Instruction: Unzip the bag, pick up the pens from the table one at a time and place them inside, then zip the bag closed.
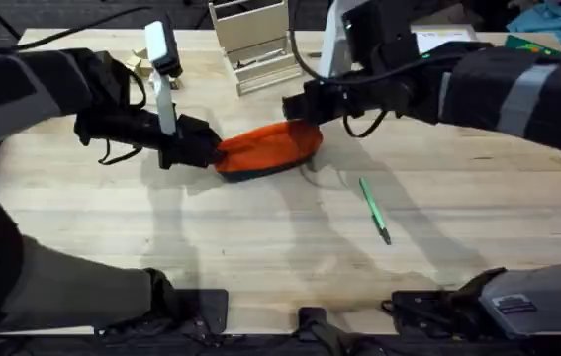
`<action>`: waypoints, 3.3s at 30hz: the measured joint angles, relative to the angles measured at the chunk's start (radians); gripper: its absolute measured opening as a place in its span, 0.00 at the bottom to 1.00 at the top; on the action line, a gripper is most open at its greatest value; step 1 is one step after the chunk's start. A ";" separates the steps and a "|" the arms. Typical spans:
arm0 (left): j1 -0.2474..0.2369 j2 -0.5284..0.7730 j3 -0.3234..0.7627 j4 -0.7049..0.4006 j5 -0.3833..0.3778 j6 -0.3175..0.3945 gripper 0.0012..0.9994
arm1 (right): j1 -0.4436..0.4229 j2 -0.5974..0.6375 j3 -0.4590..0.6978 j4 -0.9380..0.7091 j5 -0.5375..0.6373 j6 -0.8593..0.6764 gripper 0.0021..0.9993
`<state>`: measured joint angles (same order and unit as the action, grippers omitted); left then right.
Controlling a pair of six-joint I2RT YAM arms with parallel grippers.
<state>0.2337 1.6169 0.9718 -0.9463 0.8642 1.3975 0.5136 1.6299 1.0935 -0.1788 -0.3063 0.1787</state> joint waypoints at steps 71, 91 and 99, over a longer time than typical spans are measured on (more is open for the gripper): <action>0.013 0.000 0.003 -0.007 -0.013 0.015 0.04 | 0.314 0.089 0.005 0.344 0.097 0.045 1.00; 0.003 0.000 0.003 -0.003 0.004 0.009 0.75 | 0.199 -0.180 0.005 -0.064 0.073 -0.164 1.00; 0.001 0.000 0.003 0.000 0.008 0.006 0.99 | 0.170 -0.245 0.005 -0.162 0.073 -0.191 1.00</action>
<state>0.2344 1.6165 0.9752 -0.9465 0.8719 1.4036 0.6833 1.3852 1.0988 -0.3407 -0.2333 -0.0118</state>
